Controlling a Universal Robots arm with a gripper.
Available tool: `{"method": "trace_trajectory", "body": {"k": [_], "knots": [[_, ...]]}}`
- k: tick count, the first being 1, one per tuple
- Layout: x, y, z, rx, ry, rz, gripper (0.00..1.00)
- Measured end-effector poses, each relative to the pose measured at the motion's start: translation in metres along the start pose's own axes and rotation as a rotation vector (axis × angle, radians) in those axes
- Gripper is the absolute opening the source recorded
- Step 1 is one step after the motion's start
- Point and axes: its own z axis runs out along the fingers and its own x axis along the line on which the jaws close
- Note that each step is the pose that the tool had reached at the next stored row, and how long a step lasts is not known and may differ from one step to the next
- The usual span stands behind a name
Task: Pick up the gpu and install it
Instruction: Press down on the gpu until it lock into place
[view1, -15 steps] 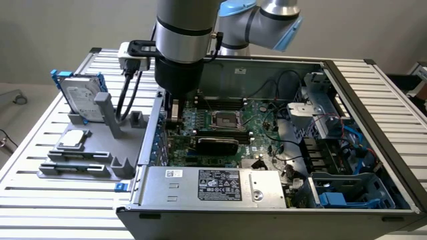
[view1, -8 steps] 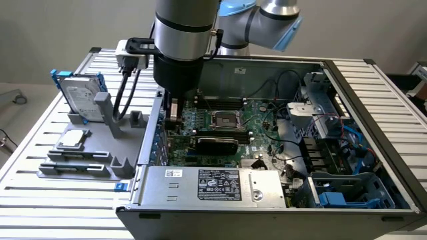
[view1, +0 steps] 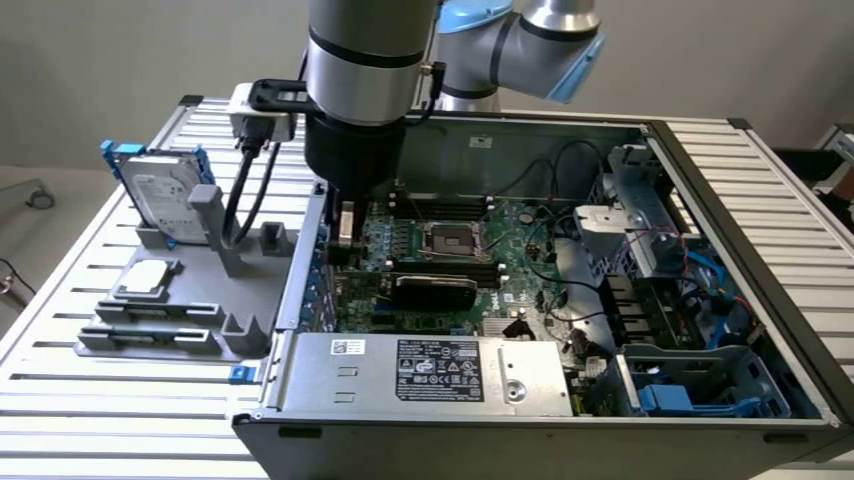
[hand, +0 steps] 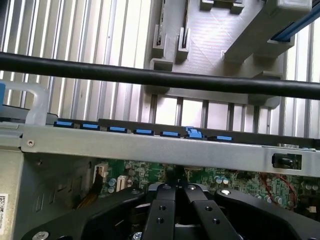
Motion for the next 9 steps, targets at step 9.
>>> {"method": "trace_trajectory", "body": {"k": [9], "knots": [[0.0000,-0.0001,0.0035,0.0050,0.0079,0.001,0.11]]}}
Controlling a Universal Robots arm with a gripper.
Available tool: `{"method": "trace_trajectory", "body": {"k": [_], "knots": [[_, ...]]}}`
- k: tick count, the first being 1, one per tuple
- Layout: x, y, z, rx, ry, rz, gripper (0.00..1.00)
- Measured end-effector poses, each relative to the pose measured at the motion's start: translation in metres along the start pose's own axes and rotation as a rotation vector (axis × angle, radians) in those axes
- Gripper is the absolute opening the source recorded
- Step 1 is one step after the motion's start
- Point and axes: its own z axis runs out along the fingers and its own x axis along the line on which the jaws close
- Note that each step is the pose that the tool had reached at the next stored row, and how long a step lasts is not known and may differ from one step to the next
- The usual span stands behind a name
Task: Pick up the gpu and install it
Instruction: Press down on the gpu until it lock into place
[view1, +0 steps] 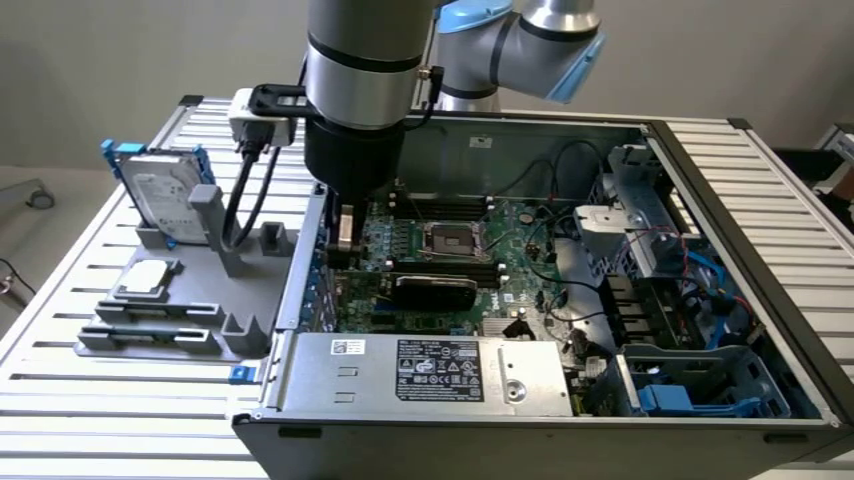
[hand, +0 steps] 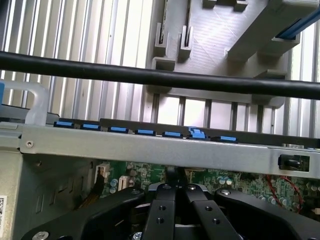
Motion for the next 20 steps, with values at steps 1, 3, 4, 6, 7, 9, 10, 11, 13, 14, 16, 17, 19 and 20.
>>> {"method": "trace_trajectory", "body": {"k": [1,3,4,6,7,9,10,11,13,14,16,17,19,20], "knots": [[0.0000,0.0000,0.0000,0.0009,0.0001,0.000,0.11],[-0.0001,0.0000,0.0001,0.0023,0.0002,0.000,0.11],[-0.0001,0.0000,0.0001,0.0029,0.0002,0.000,0.11],[-0.0004,0.0000,0.0001,0.0036,0.0006,0.000,0.11],[-0.0006,-0.0001,0.0001,0.0038,0.0005,0.000,0.11],[-0.0014,-0.0001,0.0002,0.0041,0.0001,0.001,0.11],[-0.0017,-0.0002,0.0002,0.0042,0.0001,0.001,0.11],[-0.0020,-0.0002,0.0002,0.0042,0.0001,0.001,0.11],[-0.0022,-0.0002,0.0002,0.0041,0.0002,0.002,0.11],[-0.0023,-0.0002,0.0001,0.0040,0.0002,0.002,0.11],[-0.0025,-0.0002,0.0001,0.0040,0.0002,0.002,0.11],[-0.0025,-0.0002,0.0002,0.0040,0.0001,0.002,0.11],[-0.0025,-0.0002,0.0001,0.0040,0.0002,0.002,0.11],[-0.0026,-0.0002,0.0000,0.0040,0.0002,0.002,0.11]]}}
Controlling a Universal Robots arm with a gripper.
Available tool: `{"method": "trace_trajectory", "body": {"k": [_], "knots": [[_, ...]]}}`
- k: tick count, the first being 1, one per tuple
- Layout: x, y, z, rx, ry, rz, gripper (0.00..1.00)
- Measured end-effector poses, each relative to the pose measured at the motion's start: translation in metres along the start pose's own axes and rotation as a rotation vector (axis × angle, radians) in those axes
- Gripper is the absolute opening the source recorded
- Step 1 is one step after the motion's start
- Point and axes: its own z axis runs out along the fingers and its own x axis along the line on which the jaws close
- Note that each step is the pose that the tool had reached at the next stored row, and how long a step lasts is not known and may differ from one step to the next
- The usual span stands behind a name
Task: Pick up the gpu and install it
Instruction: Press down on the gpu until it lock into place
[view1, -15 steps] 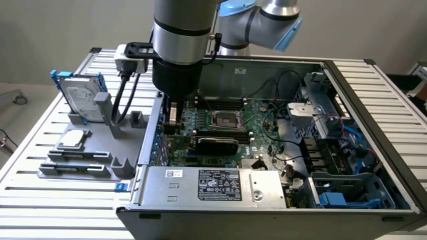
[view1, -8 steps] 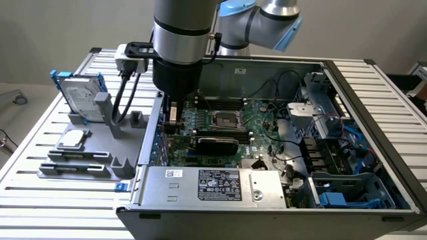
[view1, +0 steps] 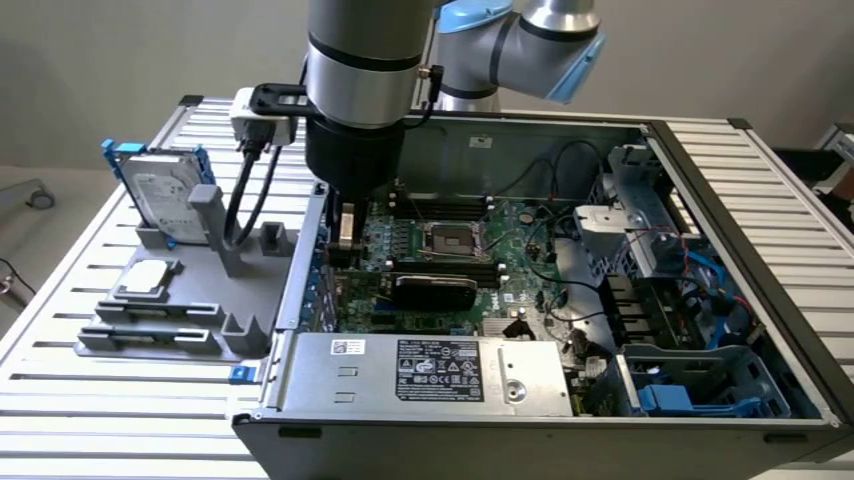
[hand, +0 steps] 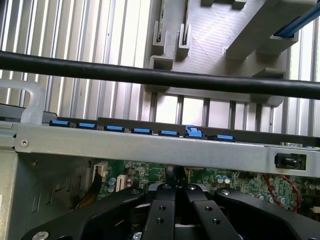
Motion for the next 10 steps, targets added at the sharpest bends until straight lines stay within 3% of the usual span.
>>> {"method": "trace_trajectory", "body": {"k": [10], "knots": [[-0.0016,-0.0027,-0.0007,0.0025,0.0001,0.000,0.11]]}}
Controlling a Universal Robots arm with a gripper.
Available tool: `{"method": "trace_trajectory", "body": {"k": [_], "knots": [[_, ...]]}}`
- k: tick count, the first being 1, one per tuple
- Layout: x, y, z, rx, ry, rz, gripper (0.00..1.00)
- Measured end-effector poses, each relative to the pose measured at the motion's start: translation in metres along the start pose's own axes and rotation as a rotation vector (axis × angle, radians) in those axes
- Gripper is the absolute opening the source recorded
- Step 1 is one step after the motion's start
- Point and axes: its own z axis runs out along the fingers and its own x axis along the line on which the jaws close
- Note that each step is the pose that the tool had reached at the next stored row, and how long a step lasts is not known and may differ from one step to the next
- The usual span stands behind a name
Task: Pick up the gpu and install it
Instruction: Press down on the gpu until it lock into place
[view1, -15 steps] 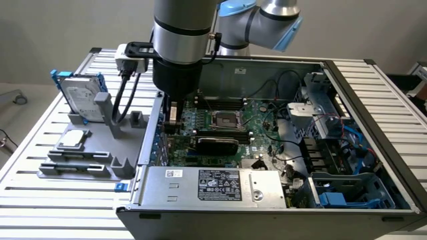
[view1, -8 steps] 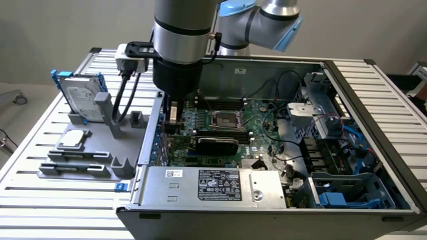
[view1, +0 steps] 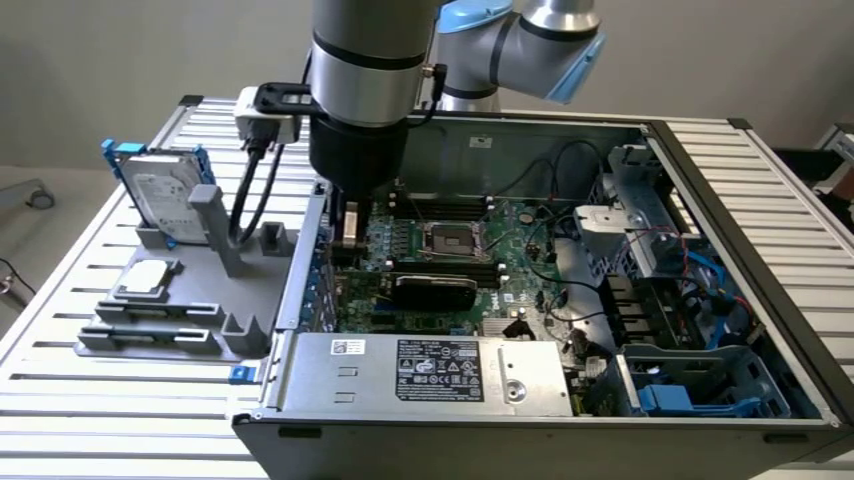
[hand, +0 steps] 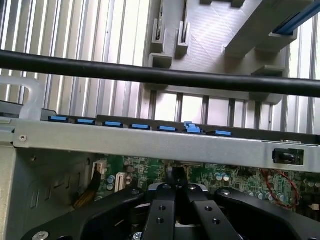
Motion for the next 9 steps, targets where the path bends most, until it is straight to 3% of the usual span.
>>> {"method": "trace_trajectory", "body": {"k": [3,6,9], "knots": [[-0.0014,-0.0001,0.0000,0.0046,-0.0008,0.002,0.11],[-0.0031,-0.0003,0.0002,0.0115,-0.0036,0.007,0.11],[-0.0043,0.0001,0.0004,0.0147,-0.0077,0.015,0.11]]}}
